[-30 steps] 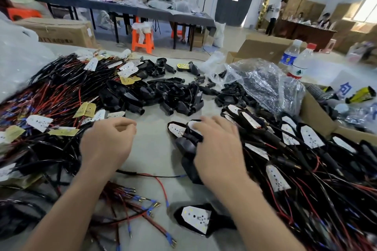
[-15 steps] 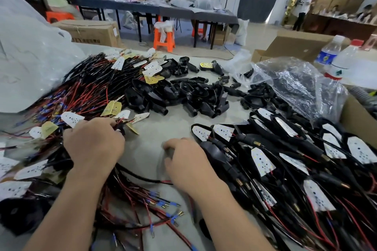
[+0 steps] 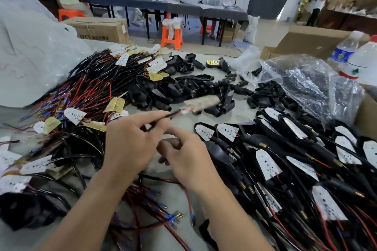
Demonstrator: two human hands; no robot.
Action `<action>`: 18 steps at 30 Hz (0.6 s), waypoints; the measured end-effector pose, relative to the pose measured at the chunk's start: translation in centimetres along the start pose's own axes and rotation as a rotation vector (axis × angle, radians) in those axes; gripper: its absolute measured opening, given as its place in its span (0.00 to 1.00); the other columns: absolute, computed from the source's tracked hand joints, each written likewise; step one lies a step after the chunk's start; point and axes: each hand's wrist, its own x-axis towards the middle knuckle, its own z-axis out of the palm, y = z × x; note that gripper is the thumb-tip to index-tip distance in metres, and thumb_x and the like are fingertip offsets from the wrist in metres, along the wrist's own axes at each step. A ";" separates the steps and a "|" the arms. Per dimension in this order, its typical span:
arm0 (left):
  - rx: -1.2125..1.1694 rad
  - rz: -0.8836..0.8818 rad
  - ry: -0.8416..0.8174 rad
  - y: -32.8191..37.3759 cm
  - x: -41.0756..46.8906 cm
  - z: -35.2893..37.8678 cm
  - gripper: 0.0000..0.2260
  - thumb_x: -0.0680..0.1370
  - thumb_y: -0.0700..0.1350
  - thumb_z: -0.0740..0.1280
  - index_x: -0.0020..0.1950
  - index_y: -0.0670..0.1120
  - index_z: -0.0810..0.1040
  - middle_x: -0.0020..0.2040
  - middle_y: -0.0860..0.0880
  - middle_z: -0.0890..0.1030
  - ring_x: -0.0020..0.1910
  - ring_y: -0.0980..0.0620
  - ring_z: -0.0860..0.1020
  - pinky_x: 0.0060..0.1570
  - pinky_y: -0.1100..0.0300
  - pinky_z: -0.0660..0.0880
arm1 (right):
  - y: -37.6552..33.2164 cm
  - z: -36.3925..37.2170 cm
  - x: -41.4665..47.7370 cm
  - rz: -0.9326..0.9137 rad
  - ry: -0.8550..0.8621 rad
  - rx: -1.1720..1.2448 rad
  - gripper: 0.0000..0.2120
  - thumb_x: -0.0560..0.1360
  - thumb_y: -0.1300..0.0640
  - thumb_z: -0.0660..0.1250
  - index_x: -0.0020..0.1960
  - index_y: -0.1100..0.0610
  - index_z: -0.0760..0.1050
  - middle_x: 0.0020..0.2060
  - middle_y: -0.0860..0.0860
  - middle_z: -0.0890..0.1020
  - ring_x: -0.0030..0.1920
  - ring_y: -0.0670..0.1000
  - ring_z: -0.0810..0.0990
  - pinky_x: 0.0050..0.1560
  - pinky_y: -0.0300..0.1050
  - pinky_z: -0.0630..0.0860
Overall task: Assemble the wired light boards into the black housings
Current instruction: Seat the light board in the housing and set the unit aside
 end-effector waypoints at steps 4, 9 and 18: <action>-0.050 0.086 -0.087 2.0 -1.4 1.2 0.07 0.71 0.52 0.72 0.46 0.60 0.88 0.49 0.69 0.83 0.55 0.68 0.80 0.59 0.72 0.72 | 0.3 -0.7 0.2 -0.052 0.039 0.097 0.11 0.73 0.64 0.61 0.45 0.60 0.83 0.40 0.56 0.87 0.45 0.59 0.86 0.46 0.62 0.83; 0.070 -0.065 -0.159 1.4 -0.9 0.9 0.13 0.73 0.64 0.65 0.50 0.64 0.86 0.48 0.64 0.86 0.48 0.60 0.82 0.51 0.58 0.77 | 0.0 -2.0 0.5 -0.003 0.228 0.482 0.14 0.80 0.61 0.65 0.39 0.57 0.85 0.34 0.54 0.85 0.35 0.49 0.83 0.40 0.47 0.82; -0.438 -0.403 -0.384 -0.9 0.7 1.1 0.10 0.80 0.47 0.71 0.42 0.55 0.89 0.26 0.48 0.77 0.25 0.56 0.70 0.28 0.69 0.67 | -0.5 -5.7 1.1 -0.061 0.565 0.817 0.08 0.84 0.65 0.60 0.52 0.62 0.78 0.33 0.56 0.83 0.32 0.51 0.82 0.34 0.41 0.81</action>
